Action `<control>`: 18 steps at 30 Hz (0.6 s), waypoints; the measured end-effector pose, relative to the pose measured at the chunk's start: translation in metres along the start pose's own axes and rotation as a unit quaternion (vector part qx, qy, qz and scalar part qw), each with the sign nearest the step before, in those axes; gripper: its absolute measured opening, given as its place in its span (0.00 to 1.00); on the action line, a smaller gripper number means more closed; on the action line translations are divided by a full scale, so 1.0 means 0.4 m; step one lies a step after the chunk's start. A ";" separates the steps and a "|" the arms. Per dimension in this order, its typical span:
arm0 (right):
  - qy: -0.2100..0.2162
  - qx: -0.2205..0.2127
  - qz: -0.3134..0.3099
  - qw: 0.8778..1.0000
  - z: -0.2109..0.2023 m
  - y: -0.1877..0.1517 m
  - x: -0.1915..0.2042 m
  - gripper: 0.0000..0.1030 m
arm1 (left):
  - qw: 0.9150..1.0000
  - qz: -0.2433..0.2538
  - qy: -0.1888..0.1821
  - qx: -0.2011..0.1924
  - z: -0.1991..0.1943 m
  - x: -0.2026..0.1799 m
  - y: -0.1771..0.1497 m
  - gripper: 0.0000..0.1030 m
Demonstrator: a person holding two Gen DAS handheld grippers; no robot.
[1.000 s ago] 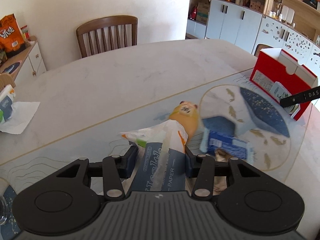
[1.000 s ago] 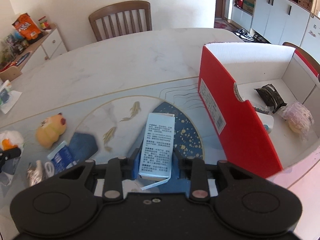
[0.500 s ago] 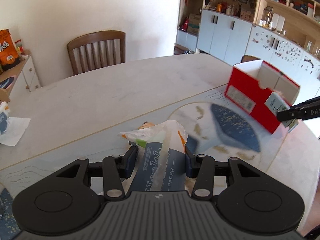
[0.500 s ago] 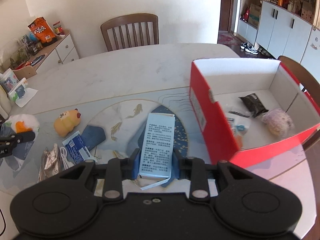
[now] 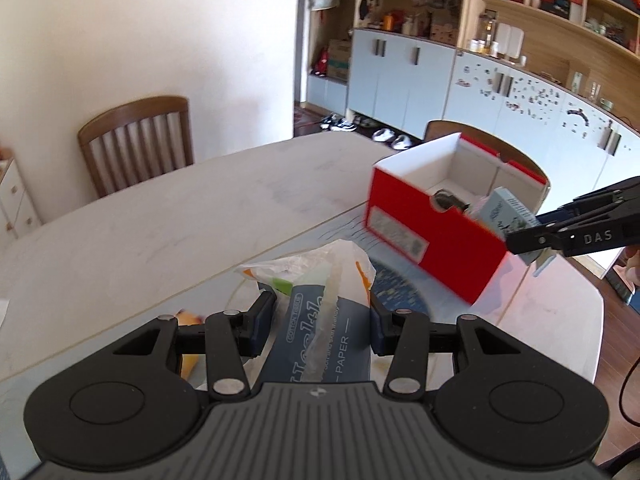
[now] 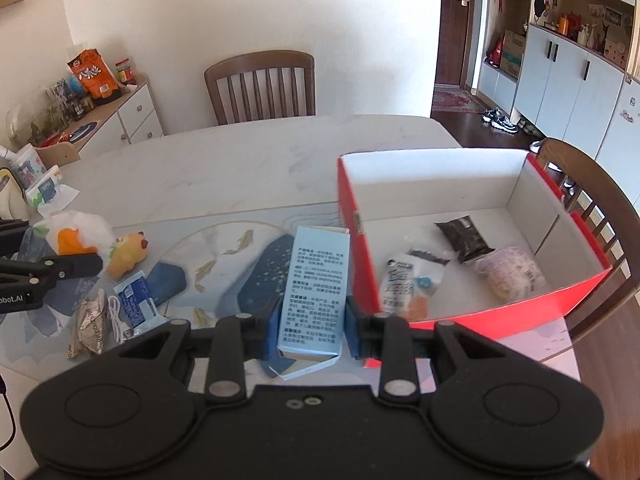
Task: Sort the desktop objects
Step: 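Carry the tissue pack with the left tool while the right tool carries the carton over the red box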
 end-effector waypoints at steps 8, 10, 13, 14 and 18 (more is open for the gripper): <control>-0.001 -0.007 0.003 1.000 -0.006 0.016 -0.108 0.30 | 1.000 0.024 -0.016 -0.006 0.059 -0.107 0.084 0.44; -0.002 -0.010 0.005 1.000 -0.006 0.023 -0.135 0.30 | 0.999 0.029 -0.021 -0.006 0.081 -0.139 0.108 0.44; -0.002 -0.012 0.008 1.000 0.000 0.033 -0.175 0.30 | 0.999 0.038 -0.028 -0.006 0.113 -0.180 0.134 0.44; -0.002 -0.011 0.007 1.000 0.002 0.035 -0.189 0.30 | 0.999 0.041 -0.029 -0.006 0.122 -0.195 0.141 0.44; 0.000 -0.011 0.007 1.000 0.009 0.052 -0.245 0.30 | 0.998 0.047 -0.038 -0.004 0.165 -0.248 0.176 0.44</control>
Point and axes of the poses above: each gripper's, at about its wrist camera, not at the fingertips, and z roughly the way its jaws point, x to its left, y to its top, the point moved 2 cm from there along z, roughly the way its jaws point, and after that the axes turned 1 degree about x, right-handed, at the moved point
